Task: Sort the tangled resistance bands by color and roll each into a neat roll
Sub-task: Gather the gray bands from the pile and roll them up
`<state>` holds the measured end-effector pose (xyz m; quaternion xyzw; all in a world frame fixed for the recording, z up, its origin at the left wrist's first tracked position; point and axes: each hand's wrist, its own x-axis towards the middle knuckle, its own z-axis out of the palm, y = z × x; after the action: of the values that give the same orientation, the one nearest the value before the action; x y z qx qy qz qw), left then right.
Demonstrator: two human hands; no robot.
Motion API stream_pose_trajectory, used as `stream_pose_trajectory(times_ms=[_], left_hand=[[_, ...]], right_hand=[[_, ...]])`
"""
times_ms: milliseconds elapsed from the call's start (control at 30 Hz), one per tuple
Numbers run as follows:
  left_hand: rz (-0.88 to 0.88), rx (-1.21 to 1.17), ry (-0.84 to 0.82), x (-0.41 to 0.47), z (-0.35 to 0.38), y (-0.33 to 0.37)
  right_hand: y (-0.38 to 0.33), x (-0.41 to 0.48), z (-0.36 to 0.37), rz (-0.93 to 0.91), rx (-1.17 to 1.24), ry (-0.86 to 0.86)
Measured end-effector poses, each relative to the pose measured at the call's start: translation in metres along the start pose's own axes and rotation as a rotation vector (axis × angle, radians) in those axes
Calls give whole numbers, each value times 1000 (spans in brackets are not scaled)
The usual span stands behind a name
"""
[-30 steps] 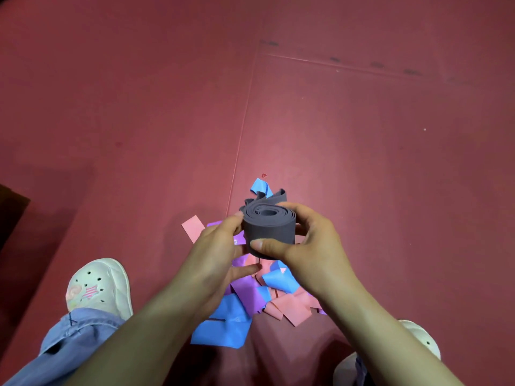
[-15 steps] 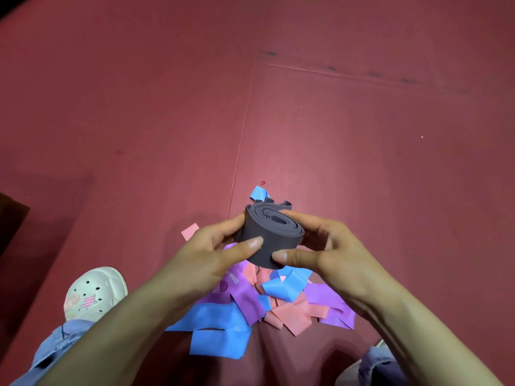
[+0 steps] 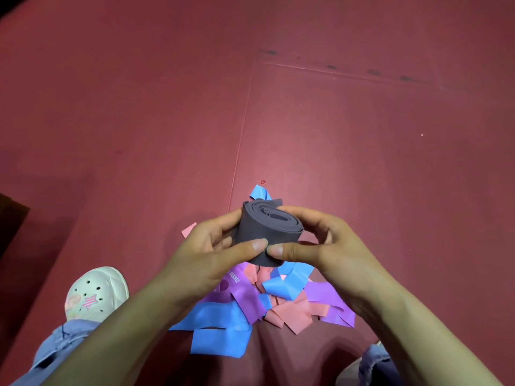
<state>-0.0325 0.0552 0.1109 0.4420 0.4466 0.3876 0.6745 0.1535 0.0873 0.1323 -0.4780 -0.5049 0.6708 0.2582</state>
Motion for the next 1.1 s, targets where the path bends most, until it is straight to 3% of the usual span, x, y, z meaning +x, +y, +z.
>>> stream_pose_trajectory(times_ms=[133, 233, 400, 733, 900, 1100], left_hand=[[32, -28, 43, 2, 3, -1], [56, -52, 82, 2, 4, -1], [69, -100, 218, 3, 6, -2], [-15, -195, 340, 8, 12, -5], [-113, -166, 347, 7, 5, 9], [-266, -102, 388, -13, -5, 30]], right_hand=[[0, 1, -1, 25, -97, 112], [0, 2, 2, -4, 34, 26], [1, 5, 9, 78, 183, 213], [-5, 8, 18, 114, 313, 242], [-9, 7, 24, 49, 286, 240], [-15, 1, 53, -140, -22, 379]])
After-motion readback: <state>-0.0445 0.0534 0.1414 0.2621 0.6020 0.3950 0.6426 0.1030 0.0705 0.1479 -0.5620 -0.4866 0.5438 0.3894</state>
